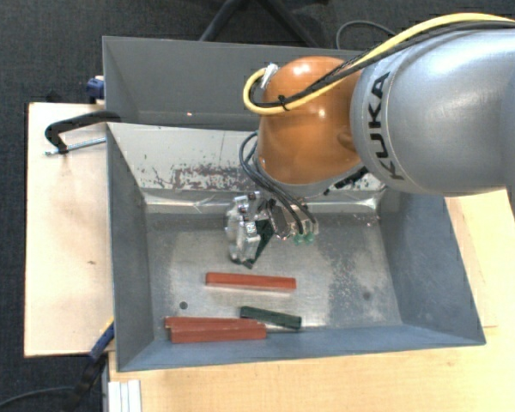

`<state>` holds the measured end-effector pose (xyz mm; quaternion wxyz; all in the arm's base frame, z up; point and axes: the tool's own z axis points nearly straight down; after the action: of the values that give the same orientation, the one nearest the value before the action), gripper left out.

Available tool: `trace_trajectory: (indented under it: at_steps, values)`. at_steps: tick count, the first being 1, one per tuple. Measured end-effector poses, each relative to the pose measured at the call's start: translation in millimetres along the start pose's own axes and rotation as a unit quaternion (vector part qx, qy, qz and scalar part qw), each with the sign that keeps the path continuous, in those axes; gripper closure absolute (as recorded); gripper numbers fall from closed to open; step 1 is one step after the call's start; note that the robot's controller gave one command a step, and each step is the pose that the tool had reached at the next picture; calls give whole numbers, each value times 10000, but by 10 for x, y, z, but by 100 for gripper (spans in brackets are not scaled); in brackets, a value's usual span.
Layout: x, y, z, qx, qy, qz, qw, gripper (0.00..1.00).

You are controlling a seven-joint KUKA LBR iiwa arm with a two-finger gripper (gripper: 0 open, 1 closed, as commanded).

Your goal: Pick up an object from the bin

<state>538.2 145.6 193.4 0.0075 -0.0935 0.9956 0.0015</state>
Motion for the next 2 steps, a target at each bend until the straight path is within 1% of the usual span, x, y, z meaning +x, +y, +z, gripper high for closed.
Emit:
trace_trajectory:
  at_steps: [1,2]
  values:
    - [24,-1,49,0,51,0,10000,0]
    - [270,297,1193,-4,66,-1153,9933,0]
